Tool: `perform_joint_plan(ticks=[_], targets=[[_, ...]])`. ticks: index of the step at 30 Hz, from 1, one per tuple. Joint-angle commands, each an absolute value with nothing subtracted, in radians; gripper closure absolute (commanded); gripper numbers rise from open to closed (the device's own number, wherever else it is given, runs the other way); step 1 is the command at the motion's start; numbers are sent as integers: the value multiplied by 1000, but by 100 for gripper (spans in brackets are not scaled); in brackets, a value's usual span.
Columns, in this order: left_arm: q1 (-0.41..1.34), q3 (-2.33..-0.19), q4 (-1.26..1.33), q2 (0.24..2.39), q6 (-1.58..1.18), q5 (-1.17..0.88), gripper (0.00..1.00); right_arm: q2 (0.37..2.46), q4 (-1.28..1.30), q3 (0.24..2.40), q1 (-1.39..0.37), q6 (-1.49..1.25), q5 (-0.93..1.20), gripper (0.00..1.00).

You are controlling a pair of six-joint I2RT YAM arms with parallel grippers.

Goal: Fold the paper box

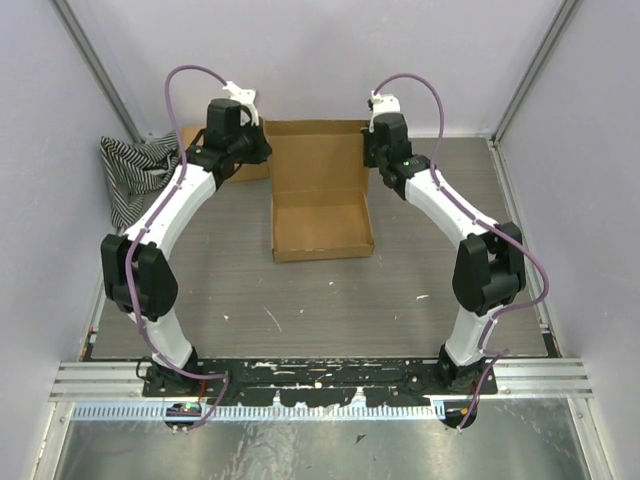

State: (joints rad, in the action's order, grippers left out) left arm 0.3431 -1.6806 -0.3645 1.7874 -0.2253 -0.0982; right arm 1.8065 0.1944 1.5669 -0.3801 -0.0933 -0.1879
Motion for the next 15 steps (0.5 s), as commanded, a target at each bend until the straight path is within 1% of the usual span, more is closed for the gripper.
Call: perform_joint_plan(ticks=[1,10,15], targets=[[378,-1624,-274,1722,-262,-178,96,1721,-5,1476,-460,-94,-200,99],[407,-1455,-235,1598,-277,-150,95,1599,-23,1305,-539,-107,-349,98],[438,-1354,-224,1514,-277,-110,95,1507,-11,1172,-579,-160,-383,97]])
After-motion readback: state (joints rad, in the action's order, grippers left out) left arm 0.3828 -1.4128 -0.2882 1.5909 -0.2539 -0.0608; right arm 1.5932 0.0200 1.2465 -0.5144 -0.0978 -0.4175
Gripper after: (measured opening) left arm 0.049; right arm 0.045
